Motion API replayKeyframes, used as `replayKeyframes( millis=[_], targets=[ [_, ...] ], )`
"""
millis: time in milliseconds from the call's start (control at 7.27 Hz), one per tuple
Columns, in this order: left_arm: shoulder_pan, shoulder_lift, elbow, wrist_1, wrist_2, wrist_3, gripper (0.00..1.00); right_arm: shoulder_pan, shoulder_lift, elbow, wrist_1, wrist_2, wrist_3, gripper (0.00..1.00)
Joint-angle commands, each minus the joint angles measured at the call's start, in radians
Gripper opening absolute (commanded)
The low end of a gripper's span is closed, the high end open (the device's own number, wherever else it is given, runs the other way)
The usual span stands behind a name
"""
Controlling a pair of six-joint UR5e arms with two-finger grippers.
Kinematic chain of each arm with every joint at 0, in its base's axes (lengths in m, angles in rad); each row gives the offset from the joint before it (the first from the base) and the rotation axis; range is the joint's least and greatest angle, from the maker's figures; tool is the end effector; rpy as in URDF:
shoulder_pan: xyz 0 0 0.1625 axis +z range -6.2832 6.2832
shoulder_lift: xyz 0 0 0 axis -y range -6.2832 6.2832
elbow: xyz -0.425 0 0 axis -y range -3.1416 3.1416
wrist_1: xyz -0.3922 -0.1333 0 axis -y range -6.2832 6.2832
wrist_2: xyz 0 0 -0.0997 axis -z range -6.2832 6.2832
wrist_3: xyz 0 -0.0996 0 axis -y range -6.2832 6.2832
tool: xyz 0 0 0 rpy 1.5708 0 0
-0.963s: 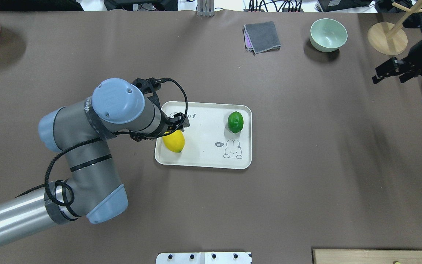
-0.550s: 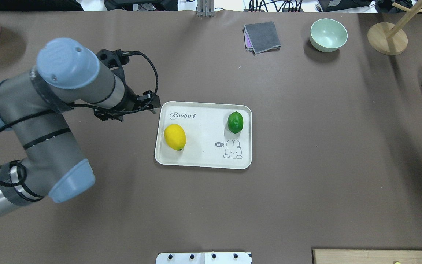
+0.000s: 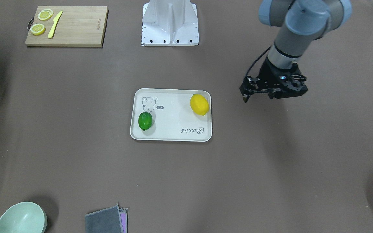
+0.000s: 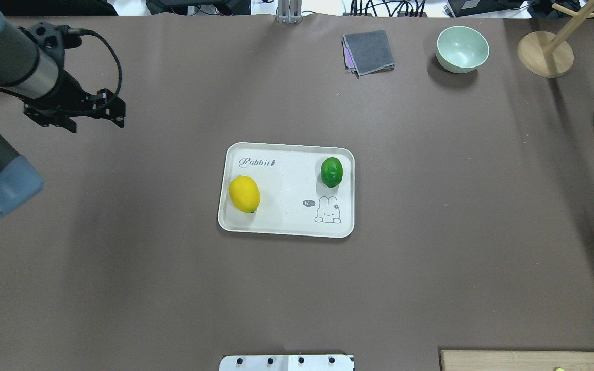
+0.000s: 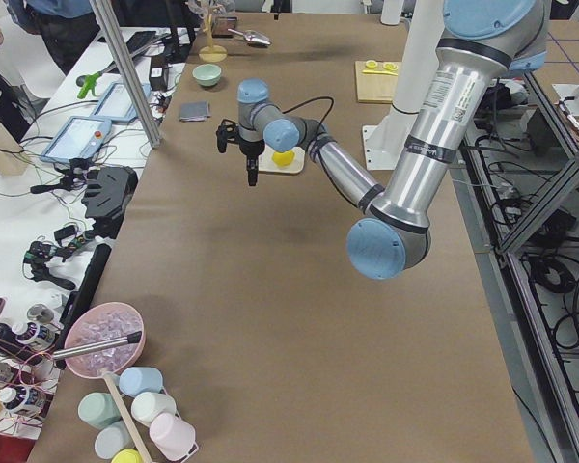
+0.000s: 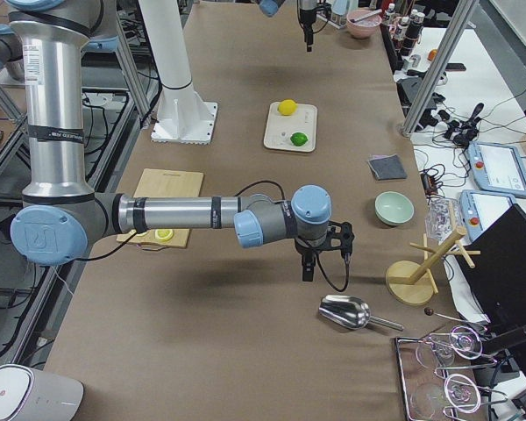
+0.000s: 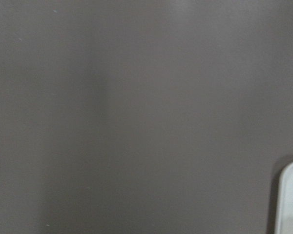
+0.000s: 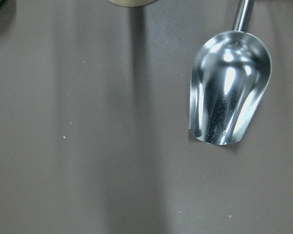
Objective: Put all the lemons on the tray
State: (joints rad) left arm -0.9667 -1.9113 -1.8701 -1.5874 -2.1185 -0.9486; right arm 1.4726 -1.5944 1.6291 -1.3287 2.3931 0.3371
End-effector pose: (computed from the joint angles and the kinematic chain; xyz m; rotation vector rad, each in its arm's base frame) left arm 0.2667 -0.5297 0.3355 0.0866 0.8243 -0.1449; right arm 0.0114 -0.4999 0.6117 0.0784 -0.8540 0.1103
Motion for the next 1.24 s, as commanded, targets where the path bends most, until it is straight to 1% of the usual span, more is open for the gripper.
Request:
replayKeyframes(
  millis=[0, 138, 275, 413, 550, 688, 826, 963, 1101],
  targets=[
    [-0.131, 0.116, 0.003, -0.023, -0.059, 0.161, 0.98, 0.029, -0.007, -0.002, -0.004, -0.008, -0.001, 1.0],
    [-0.189, 0.158, 0.006, -0.035, -0.105, 0.218, 0.98, 0.037, -0.009, -0.002, -0.007, -0.011, -0.003, 1.0],
    [-0.214, 0.19, 0.003, -0.042, -0.13, 0.231, 0.98, 0.034, -0.01, -0.002, -0.01, -0.014, -0.003, 1.0],
    [-0.248, 0.251, 0.002, -0.11, -0.179, 0.234, 0.98, 0.032, -0.013, -0.003, -0.013, -0.014, -0.003, 1.0],
    [-0.286, 0.291, 0.005, -0.147, -0.246, 0.229, 0.98, 0.029, -0.013, -0.005, -0.014, -0.014, -0.003, 1.0],
    [-0.334, 0.316, -0.004, -0.146, -0.302, 0.226, 0.98, 0.031, -0.015, -0.005, -0.021, -0.014, -0.003, 1.0],
    [-0.352, 0.333, -0.006, -0.145, -0.355, 0.202, 0.98, 0.029, -0.012, 0.008, -0.059, -0.014, -0.003, 1.0],
    [-0.352, 0.35, -0.015, -0.146, -0.356, 0.18, 0.98, 0.028, -0.012, 0.015, -0.073, -0.012, -0.003, 1.0],
    [-0.354, 0.377, -0.046, -0.146, -0.356, 0.188, 0.98, 0.023, -0.012, 0.015, -0.075, -0.012, -0.003, 1.0]
  ],
)
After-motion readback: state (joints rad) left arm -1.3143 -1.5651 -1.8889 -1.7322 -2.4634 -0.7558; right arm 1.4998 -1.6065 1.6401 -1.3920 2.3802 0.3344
